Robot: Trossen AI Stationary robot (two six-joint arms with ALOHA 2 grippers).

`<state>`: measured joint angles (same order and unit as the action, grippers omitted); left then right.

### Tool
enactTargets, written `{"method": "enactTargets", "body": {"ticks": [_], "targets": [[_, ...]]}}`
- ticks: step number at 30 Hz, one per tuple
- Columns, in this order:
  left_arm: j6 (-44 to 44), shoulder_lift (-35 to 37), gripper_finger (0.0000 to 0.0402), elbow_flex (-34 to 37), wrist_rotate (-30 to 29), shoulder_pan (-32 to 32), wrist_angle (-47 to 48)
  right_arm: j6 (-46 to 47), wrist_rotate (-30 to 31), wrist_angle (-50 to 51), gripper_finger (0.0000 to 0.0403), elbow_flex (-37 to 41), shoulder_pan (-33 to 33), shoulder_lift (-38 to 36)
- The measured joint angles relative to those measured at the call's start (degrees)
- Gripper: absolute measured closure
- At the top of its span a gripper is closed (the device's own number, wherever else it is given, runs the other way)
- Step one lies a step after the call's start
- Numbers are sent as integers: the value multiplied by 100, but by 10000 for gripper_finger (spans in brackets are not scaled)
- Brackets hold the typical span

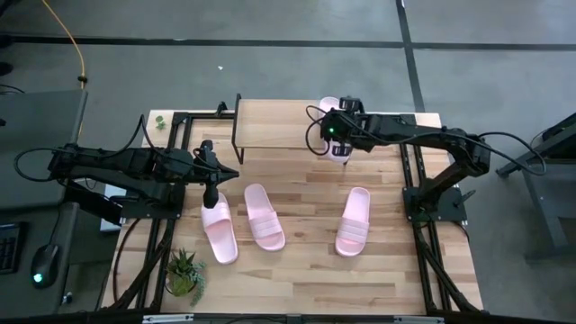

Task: Pick and place slides into the shelf
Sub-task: Put the white slide on the shelf

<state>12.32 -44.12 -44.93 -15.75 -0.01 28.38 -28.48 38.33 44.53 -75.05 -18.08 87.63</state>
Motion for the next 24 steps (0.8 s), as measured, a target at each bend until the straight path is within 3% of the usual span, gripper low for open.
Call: {"method": "enactTargets", "body": {"ticks": [12, 24], "targets": [[1, 0, 394, 0, 0, 0, -2, 546, 122, 296, 255, 2, 261, -251], [0, 0, 394, 0, 0, 0, -5, 1471, 112, 758, 256, 2, 933, -590]]}}
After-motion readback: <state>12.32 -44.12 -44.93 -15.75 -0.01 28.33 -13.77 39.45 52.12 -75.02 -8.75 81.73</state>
